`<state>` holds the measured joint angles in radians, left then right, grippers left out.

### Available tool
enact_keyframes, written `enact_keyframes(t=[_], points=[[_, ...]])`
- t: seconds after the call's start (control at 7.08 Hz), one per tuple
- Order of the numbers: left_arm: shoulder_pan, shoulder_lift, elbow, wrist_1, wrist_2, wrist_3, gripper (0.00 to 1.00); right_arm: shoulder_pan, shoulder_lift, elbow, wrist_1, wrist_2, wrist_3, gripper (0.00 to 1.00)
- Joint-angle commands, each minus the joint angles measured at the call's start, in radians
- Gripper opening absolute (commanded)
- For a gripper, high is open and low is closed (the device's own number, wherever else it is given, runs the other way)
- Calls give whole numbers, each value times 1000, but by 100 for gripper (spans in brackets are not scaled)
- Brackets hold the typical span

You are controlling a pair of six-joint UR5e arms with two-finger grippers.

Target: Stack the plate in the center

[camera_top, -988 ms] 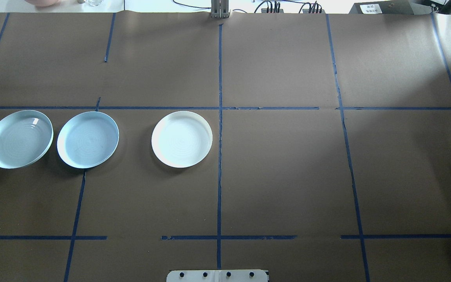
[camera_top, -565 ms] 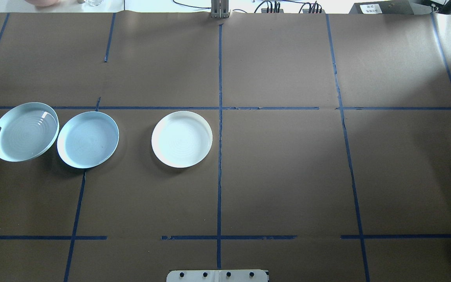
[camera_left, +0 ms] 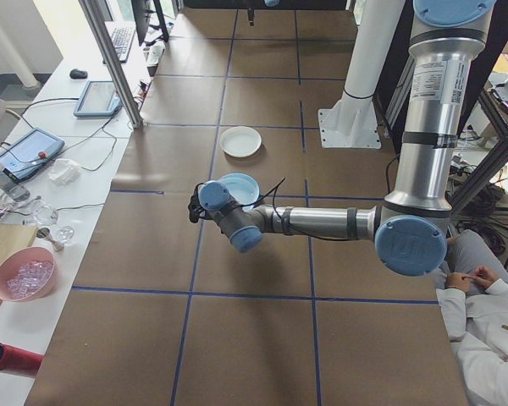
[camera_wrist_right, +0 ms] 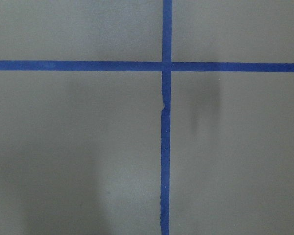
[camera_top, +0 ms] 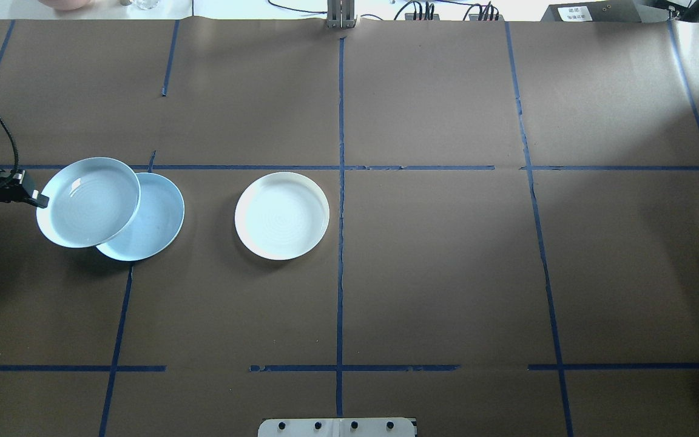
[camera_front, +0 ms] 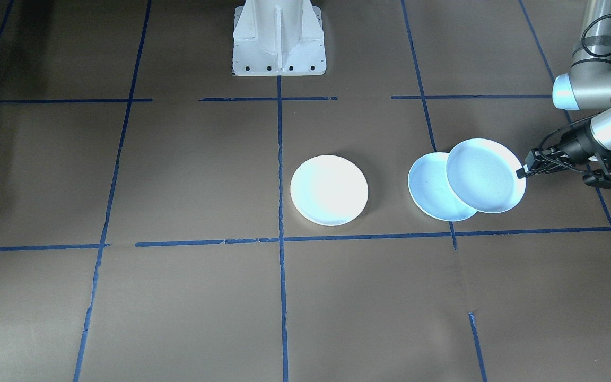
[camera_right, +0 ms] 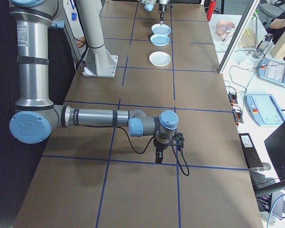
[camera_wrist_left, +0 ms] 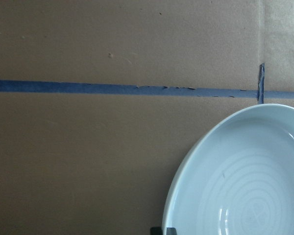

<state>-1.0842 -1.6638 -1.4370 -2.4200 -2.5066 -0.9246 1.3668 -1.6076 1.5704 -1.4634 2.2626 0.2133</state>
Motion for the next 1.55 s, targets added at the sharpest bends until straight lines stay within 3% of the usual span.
enact_keyframes(t=[0.0, 0.28, 1.41], points=[[42, -43, -17, 6, 72, -75, 0, 0, 0, 0, 0, 0, 0, 100], [85, -33, -60, 9, 132, -121, 0, 0, 0, 0, 0, 0, 0, 100], [141, 7, -88, 13, 138, -123, 0, 0, 0, 0, 0, 0, 0, 100]])
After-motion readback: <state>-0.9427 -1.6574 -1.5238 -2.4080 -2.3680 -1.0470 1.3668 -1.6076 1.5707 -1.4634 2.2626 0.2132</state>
